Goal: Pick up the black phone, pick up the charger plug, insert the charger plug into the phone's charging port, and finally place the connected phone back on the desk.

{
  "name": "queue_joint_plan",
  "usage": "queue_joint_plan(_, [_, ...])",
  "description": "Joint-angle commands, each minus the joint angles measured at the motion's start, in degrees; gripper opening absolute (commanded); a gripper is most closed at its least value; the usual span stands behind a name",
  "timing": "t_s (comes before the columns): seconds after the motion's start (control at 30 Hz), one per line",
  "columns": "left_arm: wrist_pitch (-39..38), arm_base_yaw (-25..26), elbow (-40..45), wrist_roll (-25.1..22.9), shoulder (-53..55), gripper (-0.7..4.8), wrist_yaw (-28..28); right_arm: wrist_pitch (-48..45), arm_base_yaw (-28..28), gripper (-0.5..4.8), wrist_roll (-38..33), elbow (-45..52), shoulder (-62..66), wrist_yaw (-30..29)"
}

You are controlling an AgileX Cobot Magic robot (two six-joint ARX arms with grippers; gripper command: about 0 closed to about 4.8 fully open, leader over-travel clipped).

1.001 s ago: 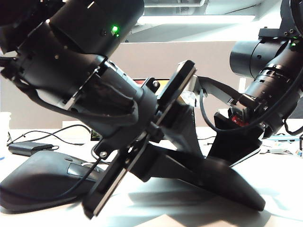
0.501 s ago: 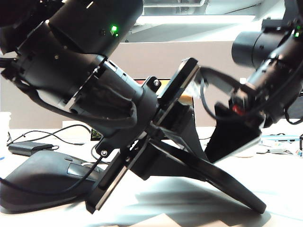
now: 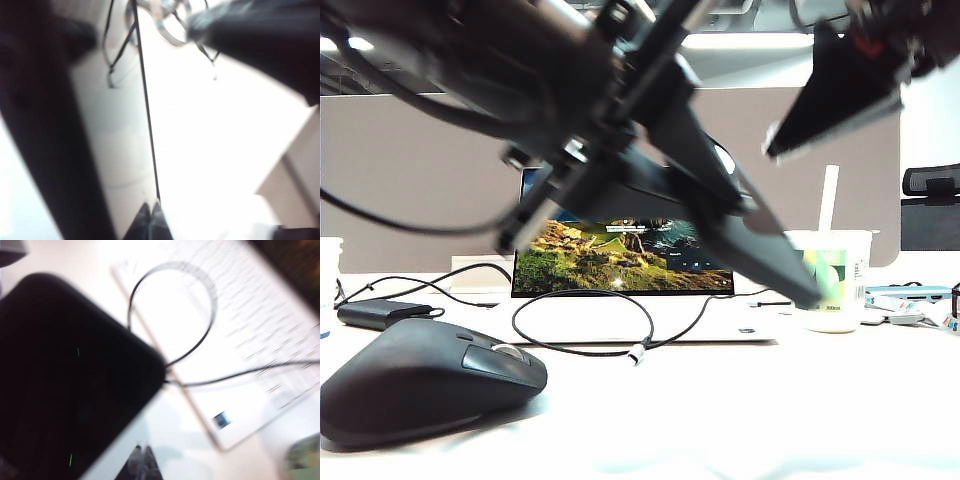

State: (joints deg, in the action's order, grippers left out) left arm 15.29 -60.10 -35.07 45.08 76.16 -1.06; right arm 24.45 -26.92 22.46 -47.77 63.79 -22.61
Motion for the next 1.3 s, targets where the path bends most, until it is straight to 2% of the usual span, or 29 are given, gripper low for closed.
queue_joint_plan(0.03, [-4.9, 0.0, -0.5, -9.0, -5.1, -0.06, 7.8, -1.1, 0.0, -0.01, -3.3, -2.0, -1.3, 1.3])
queue_joint_plan(0.23, [-11.4, 0.1, -0.5, -19.9, -15.2, -0.06, 20.2, -3.1, 0.0, -0.01, -11.8, -4.2, -1.2, 0.9])
queue_joint_plan(0.27, [-13.4, 0.1, -0.5, -23.3, -19.0, -0.06, 25.8, -4.2, -0.1, -0.01, -15.9, -4.2, -1.1, 0.7])
queue_joint_plan(0.3, [-14.3, 0.1, -0.5, -25.4, -21.0, -0.06, 28.6, -4.5, -0.1, -0.01, -18.1, -4.2, -1.0, 0.6])
queue_joint_plan(0.33, [-15.7, 0.3, -0.5, -29.6, -24.5, -0.06, 32.8, -4.7, -0.1, -0.01, -22.8, -4.2, -0.6, 0.4])
queue_joint_plan(0.4, [-17.4, 1.0, -0.5, -35.1, -29.2, -0.06, 34.9, -5.2, -0.2, -0.01, -26.8, -4.2, 0.3, -0.7])
queue_joint_plan(0.5, [-19.3, 2.1, -0.5, -37.7, -34.1, -0.06, 34.9, -5.6, -0.2, -0.01, -28.5, -4.2, 1.9, -2.4])
queue_joint_plan(0.63, [-21.0, 2.5, -0.5, -43.6, -38.2, -0.06, 33.8, -6.3, -0.2, -0.01, -37.2, -4.2, 5.4, -3.2])
queue_joint_plan(0.73, [-21.0, 2.5, -0.5, -48.2, -39.8, -0.06, 30.4, -7.7, -1.0, -0.01, -44.8, -4.2, 7.5, -2.8])
queue_joint_plan(0.9, [-20.9, 2.5, -0.5, -49.4, -41.2, -0.06, 27.8, -10.2, -4.3, -0.02, -59.6, -4.2, 11.6, -1.8])
queue_joint_plan(1.0, [-20.8, 2.5, -0.5, -49.4, -41.5, -0.06, 27.8, -9.6, -7.4, -0.02, -61.5, -5.0, 14.6, 1.7])
queue_joint_plan(1.13, [-20.5, 2.5, -0.5, -49.4, -41.8, -0.06, 27.8, -7.3, -11.0, -0.02, -64.4, -7.0, 18.5, 10.3])
queue_joint_plan(1.2, [-20.4, 2.5, -0.5, -49.4, -41.9, -0.06, 27.8, -6.6, -11.8, 0.03, -64.5, -8.4, 21.1, 11.3])
queue_joint_plan(1.23, [-20.3, 2.5, -0.5, -49.5, -41.9, -0.06, 27.8, -6.2, -11.9, 0.36, -64.6, -9.1, 22.4, 10.9])
queue_joint_plan(1.3, [-20.4, 2.5, -0.5, -49.6, -42.3, -0.06, 27.8, -4.6, -11.9, 1.82, -65.7, -11.1, 25.5, 9.5])
